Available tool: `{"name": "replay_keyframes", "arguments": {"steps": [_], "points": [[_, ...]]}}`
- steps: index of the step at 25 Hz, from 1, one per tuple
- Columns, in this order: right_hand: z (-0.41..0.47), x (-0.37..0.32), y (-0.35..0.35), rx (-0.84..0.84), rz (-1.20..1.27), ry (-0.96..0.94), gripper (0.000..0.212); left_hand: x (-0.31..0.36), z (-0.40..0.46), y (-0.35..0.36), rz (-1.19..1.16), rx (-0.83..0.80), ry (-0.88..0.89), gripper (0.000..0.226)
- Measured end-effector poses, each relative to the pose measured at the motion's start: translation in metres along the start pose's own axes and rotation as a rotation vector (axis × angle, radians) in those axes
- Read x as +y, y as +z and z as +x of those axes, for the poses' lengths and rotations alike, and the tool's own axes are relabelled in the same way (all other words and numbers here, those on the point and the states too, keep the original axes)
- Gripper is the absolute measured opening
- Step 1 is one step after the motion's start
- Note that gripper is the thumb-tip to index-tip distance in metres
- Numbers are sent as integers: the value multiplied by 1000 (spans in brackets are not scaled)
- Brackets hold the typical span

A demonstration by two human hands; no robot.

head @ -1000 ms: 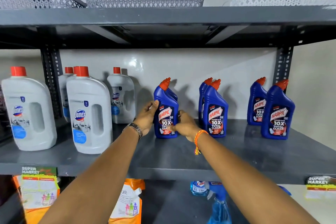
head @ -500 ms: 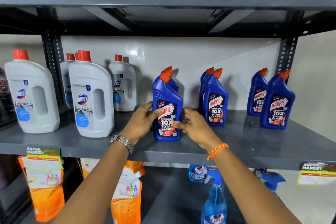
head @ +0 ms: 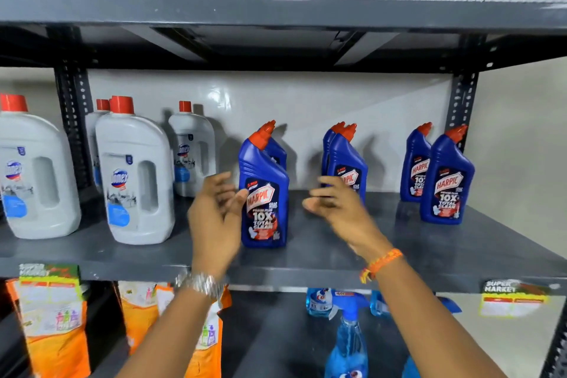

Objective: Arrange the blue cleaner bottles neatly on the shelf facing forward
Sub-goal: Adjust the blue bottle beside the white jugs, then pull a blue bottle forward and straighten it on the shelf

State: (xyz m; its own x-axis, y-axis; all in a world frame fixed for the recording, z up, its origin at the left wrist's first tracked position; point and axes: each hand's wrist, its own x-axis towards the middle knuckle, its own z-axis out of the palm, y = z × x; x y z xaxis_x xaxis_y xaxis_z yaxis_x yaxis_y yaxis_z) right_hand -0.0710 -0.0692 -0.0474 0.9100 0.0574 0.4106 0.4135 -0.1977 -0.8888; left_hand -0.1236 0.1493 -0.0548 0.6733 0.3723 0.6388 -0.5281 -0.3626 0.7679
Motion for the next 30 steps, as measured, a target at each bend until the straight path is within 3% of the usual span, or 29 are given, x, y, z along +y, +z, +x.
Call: {"name": "replay_keyframes", "arguments": {"steps": [1, 3, 4, 6, 9, 12, 14, 17, 19, 28, 30], "points": [[9, 5, -24, 179, 43, -18, 35, 17, -18, 13, 28, 98, 101, 21], [37, 20, -62, 335, 43, 18, 33, 39, -37, 55, 106, -4, 232, 19], [51, 28, -73, 293, 37, 80, 40, 48, -41, 83, 183, -141, 229, 25], [71, 41, -79, 155, 92, 181, 48, 47, -25, 140, 373, -397, 12, 51], [78, 45, -78, 14, 108, 196, 34, 38, 19, 179, 357, -511, -213, 69], [68, 39, -88, -54, 118, 188, 21, 28, 31, 186, 372, -599, -176, 59], [52, 40, -95, -68, 107, 158, 28, 28, 18, 177, 308, -594, -159, 56], [15, 48, -105, -32, 116, 70, 59, 29, -12, 165, 236, -575, -83, 52], [-3, 47, -108, -26, 94, 12, 69, 30, -24, 156, 217, -576, -22, 50], [-27, 31, -108, -49, 32, 21, 72, 48, -42, 144, 201, -580, -131, 57], [-36, 31, -125, -20, -14, 19, 58, 54, -56, 141, 212, -368, -27, 64]]}}
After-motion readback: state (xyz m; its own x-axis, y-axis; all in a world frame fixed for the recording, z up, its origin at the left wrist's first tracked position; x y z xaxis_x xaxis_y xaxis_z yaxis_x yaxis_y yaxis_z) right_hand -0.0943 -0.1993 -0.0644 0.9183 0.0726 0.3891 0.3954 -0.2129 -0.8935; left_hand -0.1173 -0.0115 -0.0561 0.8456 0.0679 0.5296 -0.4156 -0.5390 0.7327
